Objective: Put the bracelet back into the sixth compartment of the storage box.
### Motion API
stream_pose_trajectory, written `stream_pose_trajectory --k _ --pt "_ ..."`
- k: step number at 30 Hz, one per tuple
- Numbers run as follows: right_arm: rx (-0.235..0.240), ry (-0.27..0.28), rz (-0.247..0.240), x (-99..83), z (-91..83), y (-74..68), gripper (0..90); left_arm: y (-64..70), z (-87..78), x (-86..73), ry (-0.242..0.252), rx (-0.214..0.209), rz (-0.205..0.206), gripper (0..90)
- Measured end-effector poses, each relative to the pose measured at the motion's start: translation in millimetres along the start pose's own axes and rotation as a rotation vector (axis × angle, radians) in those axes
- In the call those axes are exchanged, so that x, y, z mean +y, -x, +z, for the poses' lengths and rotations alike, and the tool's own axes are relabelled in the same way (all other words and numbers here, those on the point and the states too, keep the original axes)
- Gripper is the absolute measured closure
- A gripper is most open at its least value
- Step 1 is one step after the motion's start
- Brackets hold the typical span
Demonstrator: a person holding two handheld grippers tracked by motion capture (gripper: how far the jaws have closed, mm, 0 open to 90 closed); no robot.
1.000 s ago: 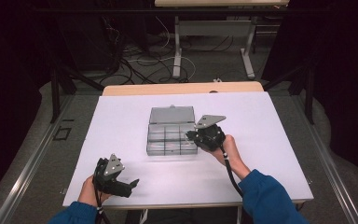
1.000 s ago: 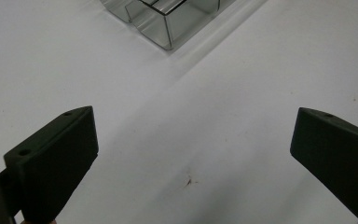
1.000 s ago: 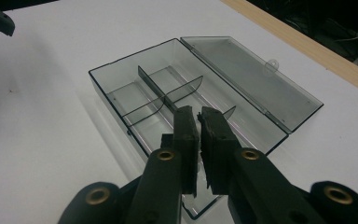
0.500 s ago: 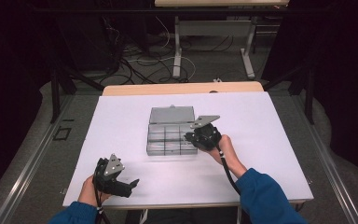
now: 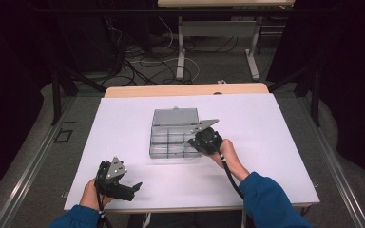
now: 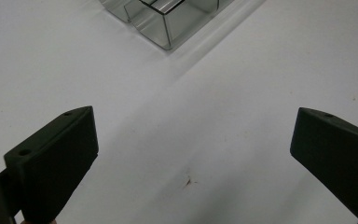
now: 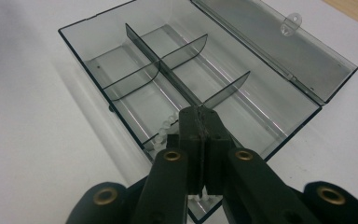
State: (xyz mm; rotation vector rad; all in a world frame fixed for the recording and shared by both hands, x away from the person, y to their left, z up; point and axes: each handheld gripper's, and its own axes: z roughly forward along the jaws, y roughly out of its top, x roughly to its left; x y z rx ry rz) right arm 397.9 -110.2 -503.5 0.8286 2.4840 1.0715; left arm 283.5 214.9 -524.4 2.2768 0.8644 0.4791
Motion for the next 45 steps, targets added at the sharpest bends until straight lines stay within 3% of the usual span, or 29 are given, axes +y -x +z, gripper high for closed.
stream_pose_trajectory --k 12,23,25,32,45 --pt "0.021 -0.020 -0.004 -5.7 -6.5 0.2 80.9 0.6 0.0 0.4 0.011 0.001 -0.002 0.9" --pt "0.017 -0.001 -0.005 -11.2 -21.8 0.7 52.0 1.9 0.5 0.3 0.025 0.013 -0.001 0.9" --pt "0.024 -0.009 -0.003 -11.7 -26.1 -0.1 40.0 1.8 0.5 0.2 0.025 0.015 -0.001 0.8" --pt "0.033 -0.012 0.002 -14.1 -37.7 -2.2 18.2 1.2 0.4 0.2 0.026 0.016 0.009 0.8" --pt "0.041 0.018 0.012 -28.1 -72.9 1.0 1.0 0.8 0.1 0.8 0.011 0.010 0.012 0.8"
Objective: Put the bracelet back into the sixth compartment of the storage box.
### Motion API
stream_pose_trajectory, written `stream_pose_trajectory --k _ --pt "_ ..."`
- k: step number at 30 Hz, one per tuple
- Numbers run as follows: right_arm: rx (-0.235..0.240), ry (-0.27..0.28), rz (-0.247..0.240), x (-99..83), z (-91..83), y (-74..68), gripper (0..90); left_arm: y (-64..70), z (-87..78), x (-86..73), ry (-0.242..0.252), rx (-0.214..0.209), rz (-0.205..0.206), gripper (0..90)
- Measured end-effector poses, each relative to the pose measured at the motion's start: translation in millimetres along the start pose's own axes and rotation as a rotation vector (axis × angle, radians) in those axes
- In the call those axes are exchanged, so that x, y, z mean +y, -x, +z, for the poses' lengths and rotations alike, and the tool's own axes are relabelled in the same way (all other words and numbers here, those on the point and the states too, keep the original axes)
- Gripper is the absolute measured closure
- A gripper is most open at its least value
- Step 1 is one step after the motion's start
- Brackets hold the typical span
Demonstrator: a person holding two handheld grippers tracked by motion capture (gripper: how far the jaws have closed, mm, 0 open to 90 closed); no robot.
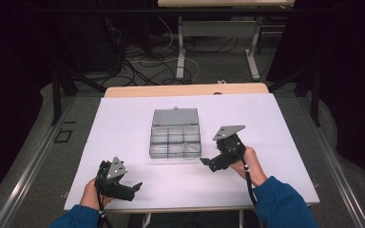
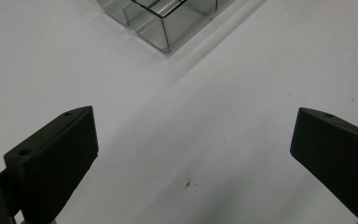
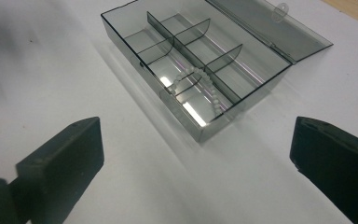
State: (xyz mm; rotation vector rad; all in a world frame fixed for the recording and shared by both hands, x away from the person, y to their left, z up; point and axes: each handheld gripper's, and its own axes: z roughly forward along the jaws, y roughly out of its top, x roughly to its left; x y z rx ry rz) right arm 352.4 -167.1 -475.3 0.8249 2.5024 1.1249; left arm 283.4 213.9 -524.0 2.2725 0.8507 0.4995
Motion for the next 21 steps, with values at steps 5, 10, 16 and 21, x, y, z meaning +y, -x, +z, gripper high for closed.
stream_pose_trajectory --k 5,10,16,21 --pt "-0.011 0.008 0.009 -9.4 -14.2 1.9 0.0 0.0 -0.1 -0.1 0.000 0.000 0.000 0.8" --pt "-0.027 0.024 0.014 -19.4 -26.1 2.7 0.0 0.1 0.1 0.0 0.001 0.000 -0.002 0.8" --pt "-0.046 0.033 0.030 -31.2 -39.6 4.4 0.0 0.2 0.2 0.1 0.000 0.000 -0.002 0.8" --pt "-0.056 0.047 0.048 -41.8 -50.1 6.6 0.0 0.1 0.2 0.2 0.000 0.002 -0.002 0.8"
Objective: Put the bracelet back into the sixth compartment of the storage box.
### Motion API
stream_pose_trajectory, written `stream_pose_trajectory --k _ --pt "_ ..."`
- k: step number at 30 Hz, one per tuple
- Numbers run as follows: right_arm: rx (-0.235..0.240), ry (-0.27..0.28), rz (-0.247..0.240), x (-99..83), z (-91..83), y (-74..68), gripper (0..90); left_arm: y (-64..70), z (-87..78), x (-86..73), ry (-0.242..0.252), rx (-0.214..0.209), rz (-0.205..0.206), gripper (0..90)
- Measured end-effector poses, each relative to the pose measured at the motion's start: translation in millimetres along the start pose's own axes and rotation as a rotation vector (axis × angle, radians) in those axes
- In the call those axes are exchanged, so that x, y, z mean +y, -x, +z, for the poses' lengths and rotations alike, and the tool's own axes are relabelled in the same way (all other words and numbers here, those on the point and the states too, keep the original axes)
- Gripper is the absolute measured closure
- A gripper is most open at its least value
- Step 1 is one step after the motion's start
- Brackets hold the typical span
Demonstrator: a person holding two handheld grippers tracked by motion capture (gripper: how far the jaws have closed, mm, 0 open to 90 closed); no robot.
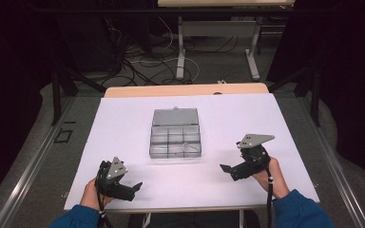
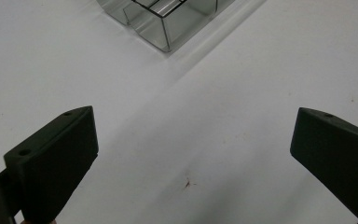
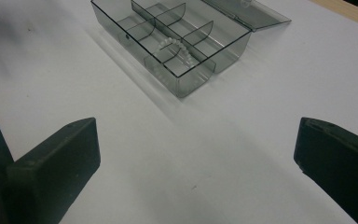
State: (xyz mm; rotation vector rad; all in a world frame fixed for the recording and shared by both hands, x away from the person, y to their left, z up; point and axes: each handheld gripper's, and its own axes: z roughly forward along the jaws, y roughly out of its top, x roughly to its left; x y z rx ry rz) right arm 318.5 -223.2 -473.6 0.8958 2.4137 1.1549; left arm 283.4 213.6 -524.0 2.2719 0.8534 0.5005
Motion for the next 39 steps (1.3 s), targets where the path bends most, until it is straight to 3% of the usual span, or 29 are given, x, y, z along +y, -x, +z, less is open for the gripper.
stream_pose_trajectory --k 21,39 --pt "-0.050 -0.028 0.000 -40.8 -31.2 5.9 0.0 0.5 0.2 0.3 -0.003 0.003 0.003 0.8" --pt "-0.084 -0.051 0.008 -72.0 -38.7 8.8 0.0 1.0 0.8 0.3 0.003 0.002 0.003 0.9"
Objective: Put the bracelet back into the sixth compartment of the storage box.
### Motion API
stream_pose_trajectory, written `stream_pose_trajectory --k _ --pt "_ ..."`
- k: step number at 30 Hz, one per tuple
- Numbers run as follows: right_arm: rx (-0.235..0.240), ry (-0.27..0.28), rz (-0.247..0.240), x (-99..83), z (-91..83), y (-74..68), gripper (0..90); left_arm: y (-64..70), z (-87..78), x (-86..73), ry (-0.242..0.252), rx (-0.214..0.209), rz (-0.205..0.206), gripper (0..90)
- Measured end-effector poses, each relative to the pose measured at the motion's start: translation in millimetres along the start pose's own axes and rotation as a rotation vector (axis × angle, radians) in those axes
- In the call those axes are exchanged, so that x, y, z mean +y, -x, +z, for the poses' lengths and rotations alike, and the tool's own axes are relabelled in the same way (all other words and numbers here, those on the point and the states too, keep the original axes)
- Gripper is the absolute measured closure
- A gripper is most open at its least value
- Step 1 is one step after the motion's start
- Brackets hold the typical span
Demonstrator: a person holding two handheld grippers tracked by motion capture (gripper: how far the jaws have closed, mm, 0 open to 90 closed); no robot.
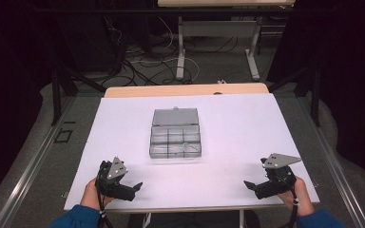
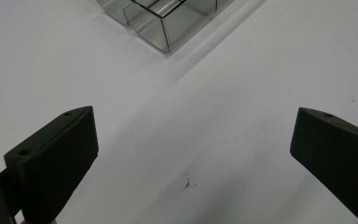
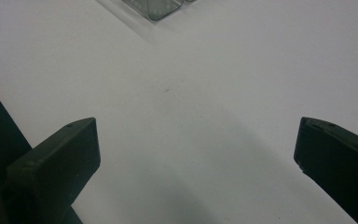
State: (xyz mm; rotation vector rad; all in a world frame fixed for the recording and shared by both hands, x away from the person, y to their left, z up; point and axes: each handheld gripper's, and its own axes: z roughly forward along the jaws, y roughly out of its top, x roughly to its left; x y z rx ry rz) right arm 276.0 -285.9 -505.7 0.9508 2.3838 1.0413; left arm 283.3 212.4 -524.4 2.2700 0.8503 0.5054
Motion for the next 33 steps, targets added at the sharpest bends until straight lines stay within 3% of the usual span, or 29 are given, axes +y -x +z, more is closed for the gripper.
stream_pose_trajectory --k 20,33 --pt "-0.013 -0.007 0.027 -20.0 -5.0 5.4 0.0 0.7 0.1 0.0 -0.004 -0.005 -0.006 0.9" --pt "-0.012 -0.031 0.012 -21.8 -2.2 5.6 0.0 0.3 0.3 0.0 -0.004 -0.007 -0.006 0.9"
